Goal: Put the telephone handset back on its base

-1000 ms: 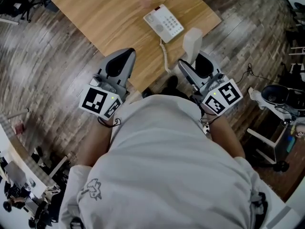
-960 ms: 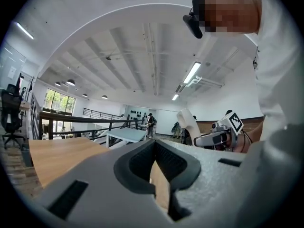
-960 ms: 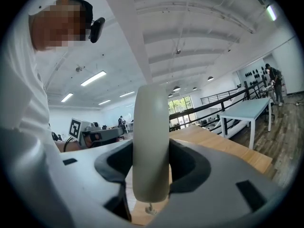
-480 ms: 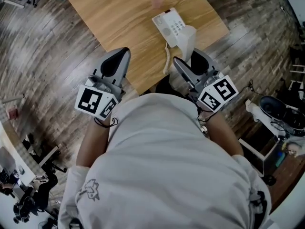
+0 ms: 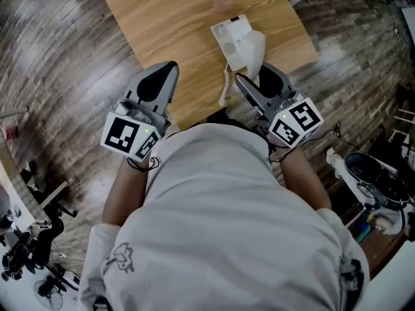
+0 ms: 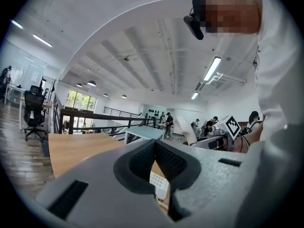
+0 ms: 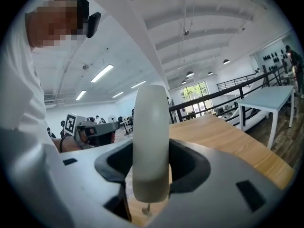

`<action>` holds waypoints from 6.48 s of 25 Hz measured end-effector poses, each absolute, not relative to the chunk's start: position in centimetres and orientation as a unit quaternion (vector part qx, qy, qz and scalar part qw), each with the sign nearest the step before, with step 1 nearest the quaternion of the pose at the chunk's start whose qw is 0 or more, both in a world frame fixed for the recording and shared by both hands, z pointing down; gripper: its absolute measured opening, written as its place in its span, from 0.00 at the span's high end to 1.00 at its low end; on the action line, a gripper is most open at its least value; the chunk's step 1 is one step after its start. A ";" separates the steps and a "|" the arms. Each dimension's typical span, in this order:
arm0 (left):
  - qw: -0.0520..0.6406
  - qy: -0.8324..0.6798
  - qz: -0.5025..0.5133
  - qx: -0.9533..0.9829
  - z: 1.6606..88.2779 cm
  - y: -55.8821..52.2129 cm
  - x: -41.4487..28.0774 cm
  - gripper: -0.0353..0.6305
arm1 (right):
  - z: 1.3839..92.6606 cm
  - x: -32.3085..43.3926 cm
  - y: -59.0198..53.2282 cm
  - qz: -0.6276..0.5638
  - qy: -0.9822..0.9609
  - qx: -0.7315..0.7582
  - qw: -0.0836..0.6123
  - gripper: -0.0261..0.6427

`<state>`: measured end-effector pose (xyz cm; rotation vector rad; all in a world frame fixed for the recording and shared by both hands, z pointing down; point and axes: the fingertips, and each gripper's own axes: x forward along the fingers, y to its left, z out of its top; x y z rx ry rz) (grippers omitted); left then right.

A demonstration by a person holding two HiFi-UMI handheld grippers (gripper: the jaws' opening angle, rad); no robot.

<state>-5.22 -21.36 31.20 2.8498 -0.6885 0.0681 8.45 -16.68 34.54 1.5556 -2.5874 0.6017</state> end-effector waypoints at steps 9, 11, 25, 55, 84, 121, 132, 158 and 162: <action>0.118 -0.284 0.032 0.951 32.4 -23.3 -2.6 0.94 | 37.1 11.5 -20.3 0.227 -0.858 0.459 0.051 0.63; 0.122 -0.293 0.033 0.948 32.8 -23.8 -2.0 0.94 | 37.8 12.2 -21.2 0.233 -0.860 0.451 0.056 0.63; 0.150 -0.353 0.054 0.922 36.5 -25.2 1.1 0.94 | 43.4 15.5 -25.1 0.273 -0.870 0.400 0.094 0.63; 0.209 -0.349 0.111 0.907 47.3 -26.6 2.3 0.94 | 58.9 16.8 -27.0 0.377 -0.791 0.429 0.220 0.63; 0.228 -0.353 0.109 0.901 49.3 -26.9 1.1 0.94 | 65.0 16.3 -28.8 0.375 -0.709 0.505 0.318 0.63; 0.145 -0.360 0.083 0.918 39.0 -25.9 1.6 0.94 | 45.9 17.1 -27.9 0.194 -0.848 0.459 0.181 0.71; 0.107 -0.293 0.060 0.948 33.7 -22.6 1.4 0.94 | 38.0 14.9 -22.6 0.094 -0.878 0.453 0.122 0.95; 0.068 -0.232 0.020 0.970 29.2 -5.2 -8.3 0.94 | 31.1 7.0 -1.0 0.064 -0.854 0.515 0.050 0.95; 0.062 -0.231 0.024 0.971 29.1 -2.6 -6.6 0.94 | 30.8 8.2 1.6 0.056 -0.858 0.508 0.044 0.95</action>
